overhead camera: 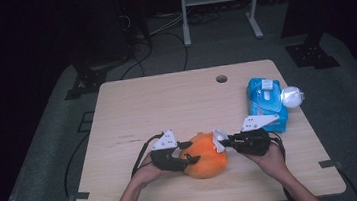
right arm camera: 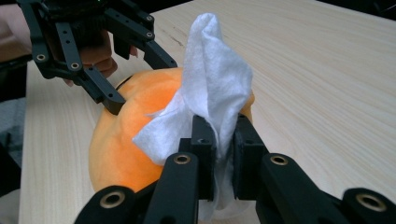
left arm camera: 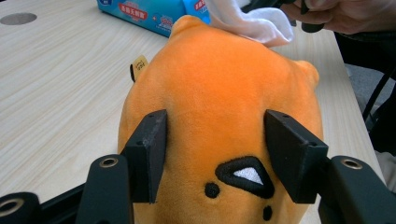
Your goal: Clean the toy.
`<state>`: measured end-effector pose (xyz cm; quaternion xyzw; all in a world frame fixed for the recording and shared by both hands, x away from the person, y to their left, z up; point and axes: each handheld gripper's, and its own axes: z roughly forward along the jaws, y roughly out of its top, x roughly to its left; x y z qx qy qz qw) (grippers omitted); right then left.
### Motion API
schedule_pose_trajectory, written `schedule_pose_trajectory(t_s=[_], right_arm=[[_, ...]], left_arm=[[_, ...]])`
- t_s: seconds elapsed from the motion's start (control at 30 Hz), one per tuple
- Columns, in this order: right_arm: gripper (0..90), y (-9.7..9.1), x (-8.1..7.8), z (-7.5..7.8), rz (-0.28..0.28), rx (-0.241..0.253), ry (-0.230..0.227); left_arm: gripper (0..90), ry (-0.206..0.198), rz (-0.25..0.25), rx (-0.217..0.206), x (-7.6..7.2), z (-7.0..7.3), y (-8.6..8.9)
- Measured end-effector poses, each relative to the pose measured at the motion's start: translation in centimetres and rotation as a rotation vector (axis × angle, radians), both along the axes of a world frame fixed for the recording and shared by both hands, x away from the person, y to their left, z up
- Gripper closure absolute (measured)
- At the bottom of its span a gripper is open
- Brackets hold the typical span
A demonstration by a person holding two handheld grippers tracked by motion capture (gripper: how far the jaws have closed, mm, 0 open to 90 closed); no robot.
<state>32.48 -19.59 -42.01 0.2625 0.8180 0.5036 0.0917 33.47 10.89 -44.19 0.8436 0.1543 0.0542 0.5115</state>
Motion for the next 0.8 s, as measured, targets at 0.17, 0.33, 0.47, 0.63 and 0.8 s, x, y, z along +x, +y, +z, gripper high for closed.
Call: schedule_pose_trajectory(t_s=[0.17, 0.33, 0.47, 0.63, 0.8], right_arm=[[80.9, -0.1, -0.4, 0.0, 0.02, -0.007, 0.006], [80.8, -0.3, -1.6, 0.0, 0.07, -0.032, 0.016], [80.8, -0.3, -1.7, 0.1, 0.079, -0.036, 0.022], [80.8, -0.3, -0.9, -0.1, 0.042, -0.027, 0.031], [80.8, -0.6, 0.4, -0.1, -0.004, 0.014, 0.033]], left_arm=[[41.5, 0.021, 0.069, -0.006, 0.5, 0.0, 0.3], [41.2, 0.07, 0.141, -0.038, 1.1, -0.2, 0.8], [40.1, 0.073, 0.15, -0.041, 1.1, -0.3, 0.8], [41.6, -0.021, 0.065, -0.007, 0.1, 0.1, -0.1], [41.5, -0.082, -0.029, 0.018, -1.0, 0.3, -1.1]])
